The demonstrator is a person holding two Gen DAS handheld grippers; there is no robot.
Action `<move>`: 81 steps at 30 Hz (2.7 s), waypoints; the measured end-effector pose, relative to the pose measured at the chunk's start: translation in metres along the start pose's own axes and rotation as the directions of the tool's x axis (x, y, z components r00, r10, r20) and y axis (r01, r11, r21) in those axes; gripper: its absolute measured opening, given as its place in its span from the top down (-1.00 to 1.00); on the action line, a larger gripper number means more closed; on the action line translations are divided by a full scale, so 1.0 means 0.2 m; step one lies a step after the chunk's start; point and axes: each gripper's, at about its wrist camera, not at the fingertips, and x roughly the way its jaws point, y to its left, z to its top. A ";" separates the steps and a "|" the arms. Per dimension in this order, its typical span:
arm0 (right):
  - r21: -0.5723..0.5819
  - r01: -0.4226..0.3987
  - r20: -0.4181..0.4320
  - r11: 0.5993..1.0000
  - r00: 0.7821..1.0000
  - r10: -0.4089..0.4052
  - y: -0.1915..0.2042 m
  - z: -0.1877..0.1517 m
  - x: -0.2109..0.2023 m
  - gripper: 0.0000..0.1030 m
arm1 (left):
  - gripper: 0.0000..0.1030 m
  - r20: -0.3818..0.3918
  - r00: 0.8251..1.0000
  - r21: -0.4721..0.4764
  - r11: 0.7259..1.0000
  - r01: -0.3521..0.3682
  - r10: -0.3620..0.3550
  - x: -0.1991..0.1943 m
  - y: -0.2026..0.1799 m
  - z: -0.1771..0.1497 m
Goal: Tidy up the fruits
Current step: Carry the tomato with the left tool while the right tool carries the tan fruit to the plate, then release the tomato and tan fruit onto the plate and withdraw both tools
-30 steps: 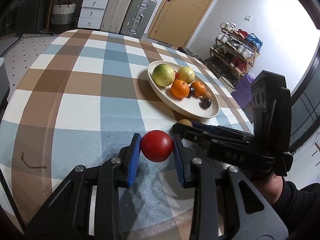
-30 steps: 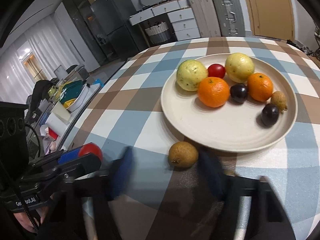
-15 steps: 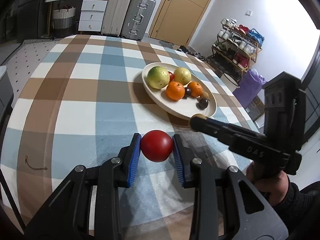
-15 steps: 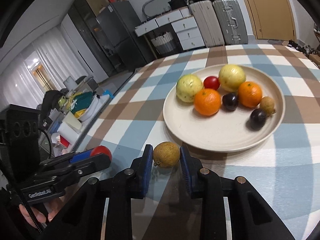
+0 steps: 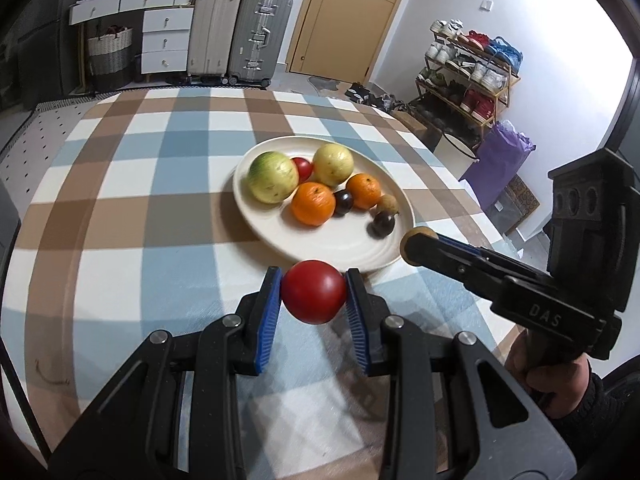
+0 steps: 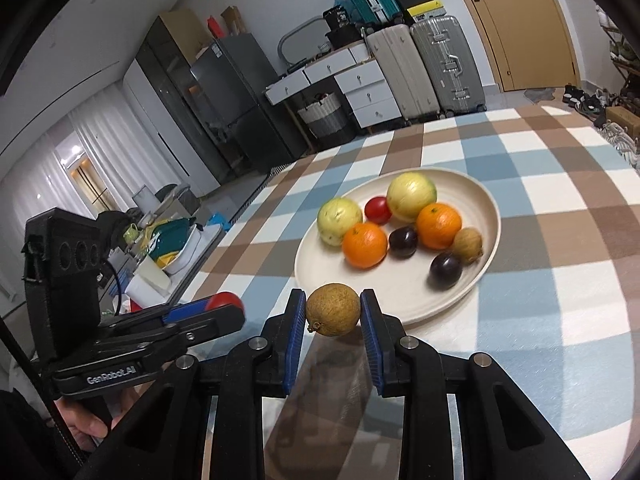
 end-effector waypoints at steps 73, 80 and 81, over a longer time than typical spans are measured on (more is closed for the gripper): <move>0.029 0.080 0.146 0.996 0.986 -0.084 -0.28 0.19 -0.20 -0.55 | 0.16 0.103 0.995 0.036 0.999 -0.019 0.015 0.10 -0.23 0.19; -0.011 0.125 0.234 0.992 0.965 -0.119 -0.24 0.12 -0.32 -0.80 | -0.45 0.209 0.975 0.011 0.997 -0.082 0.078 -0.03 -0.24 0.11; -0.019 0.134 0.247 0.991 0.961 -0.125 -0.23 0.10 -0.34 -0.82 | -0.63 0.237 0.965 0.008 0.993 -0.118 0.113 -0.06 -0.25 0.10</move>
